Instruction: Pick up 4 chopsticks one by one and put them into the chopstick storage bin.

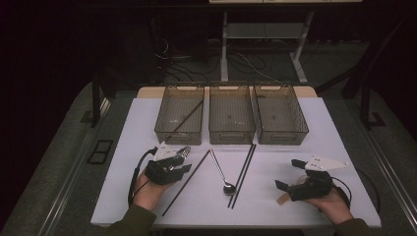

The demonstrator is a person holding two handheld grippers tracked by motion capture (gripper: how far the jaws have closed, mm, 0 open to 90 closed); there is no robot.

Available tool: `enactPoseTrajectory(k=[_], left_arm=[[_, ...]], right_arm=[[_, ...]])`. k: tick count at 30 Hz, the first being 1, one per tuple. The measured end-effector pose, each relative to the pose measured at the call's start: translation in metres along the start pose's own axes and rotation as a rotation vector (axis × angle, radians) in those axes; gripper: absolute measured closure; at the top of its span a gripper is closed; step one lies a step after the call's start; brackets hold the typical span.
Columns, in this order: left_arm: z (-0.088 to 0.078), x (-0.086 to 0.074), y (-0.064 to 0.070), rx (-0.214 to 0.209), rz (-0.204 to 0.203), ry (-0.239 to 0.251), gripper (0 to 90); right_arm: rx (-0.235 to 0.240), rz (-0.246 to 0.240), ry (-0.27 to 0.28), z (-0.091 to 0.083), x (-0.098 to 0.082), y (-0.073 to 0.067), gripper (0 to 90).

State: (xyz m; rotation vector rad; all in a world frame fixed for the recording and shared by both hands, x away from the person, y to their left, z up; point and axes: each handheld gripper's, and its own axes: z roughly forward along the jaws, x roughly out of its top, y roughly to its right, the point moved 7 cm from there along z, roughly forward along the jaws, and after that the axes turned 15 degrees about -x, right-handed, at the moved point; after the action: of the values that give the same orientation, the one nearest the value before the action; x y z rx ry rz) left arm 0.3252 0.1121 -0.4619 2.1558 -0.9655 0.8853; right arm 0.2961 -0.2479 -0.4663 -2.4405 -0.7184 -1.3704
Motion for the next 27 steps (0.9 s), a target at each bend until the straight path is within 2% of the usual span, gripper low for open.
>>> enactPoseTrajectory(k=[2,6,10,14,18,23,27], left_arm=[[0.003,-0.004,0.001,-0.022,-0.023,0.000,65.4],[0.011,-0.009,0.003,-0.025,-0.016,-0.044,71.2],[0.020,-0.015,0.004,-0.046,-0.022,-0.092,76.4],[0.025,-0.017,0.006,-0.044,-0.023,-0.114,80.2],[0.029,-0.020,0.005,-0.031,-0.015,-0.157,80.9],[0.031,-0.021,0.005,-0.024,-0.017,-0.161,81.8],[0.032,-0.022,0.007,-0.005,0.001,-0.160,81.9]], right_arm=[[-0.001,-0.001,-0.002,0.000,0.000,0.000,1.0],[-0.002,-0.003,-0.002,0.000,0.000,0.000,1.0],[-0.001,-0.004,-0.004,0.000,0.000,0.000,1.0],[-0.001,-0.006,-0.004,0.000,0.000,0.000,1.0],[0.000,-0.008,-0.002,0.000,0.000,0.000,1.0],[0.000,-0.007,-0.003,0.000,0.000,0.000,1.0],[0.000,-0.008,-0.004,0.000,0.000,-0.001,1.0]])
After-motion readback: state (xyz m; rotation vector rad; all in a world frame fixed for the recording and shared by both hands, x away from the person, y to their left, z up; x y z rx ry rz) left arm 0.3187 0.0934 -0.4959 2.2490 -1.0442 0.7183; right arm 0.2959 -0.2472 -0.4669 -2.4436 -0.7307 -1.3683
